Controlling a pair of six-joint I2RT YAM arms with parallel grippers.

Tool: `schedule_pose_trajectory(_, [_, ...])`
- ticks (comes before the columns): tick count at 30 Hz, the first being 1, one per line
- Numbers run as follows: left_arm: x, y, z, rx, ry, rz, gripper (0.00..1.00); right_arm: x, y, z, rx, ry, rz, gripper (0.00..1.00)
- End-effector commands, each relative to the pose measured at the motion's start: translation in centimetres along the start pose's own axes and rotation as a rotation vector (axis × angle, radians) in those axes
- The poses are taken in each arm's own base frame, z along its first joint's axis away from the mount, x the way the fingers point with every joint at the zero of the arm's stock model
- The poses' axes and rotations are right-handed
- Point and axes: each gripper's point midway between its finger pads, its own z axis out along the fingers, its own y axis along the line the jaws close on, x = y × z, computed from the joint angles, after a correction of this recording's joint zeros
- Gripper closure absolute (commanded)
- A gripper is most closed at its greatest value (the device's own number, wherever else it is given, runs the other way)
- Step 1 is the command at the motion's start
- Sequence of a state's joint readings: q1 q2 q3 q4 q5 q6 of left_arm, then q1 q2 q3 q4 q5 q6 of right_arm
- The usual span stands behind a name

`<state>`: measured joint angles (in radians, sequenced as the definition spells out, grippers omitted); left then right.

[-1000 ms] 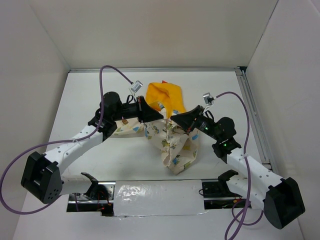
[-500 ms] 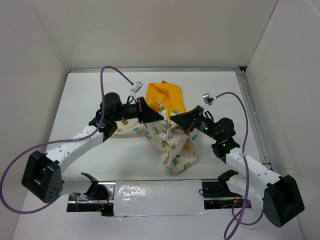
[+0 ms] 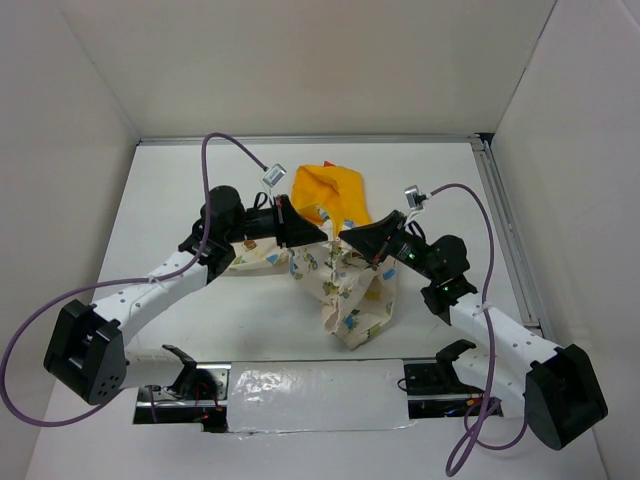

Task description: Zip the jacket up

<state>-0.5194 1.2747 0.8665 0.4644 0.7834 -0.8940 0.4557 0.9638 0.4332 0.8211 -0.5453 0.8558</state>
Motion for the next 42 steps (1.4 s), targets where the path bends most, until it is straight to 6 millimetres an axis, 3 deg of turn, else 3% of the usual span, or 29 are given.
schedule_pose_trajectory(1, [-0.5,-1.4,-0.1,0.067,-0.01,0.055,1.0,-2.0,2.2,0.1,-0.076,-0.086,-0.052,1.0])
schedule_pose_trajectory(13, [0.5,-2.6,-0.3,0.126,0.043,0.006,1.0,-1.4,2.7,0.4,-0.122,-0.073,-0.079,1.0])
schedule_pose_trajectory(42, [2.2,-1.5,0.3,0.067,0.076,-0.1,1.0,-2.4,3.5,-1.2,-0.093,-0.182,-0.023,1.0])
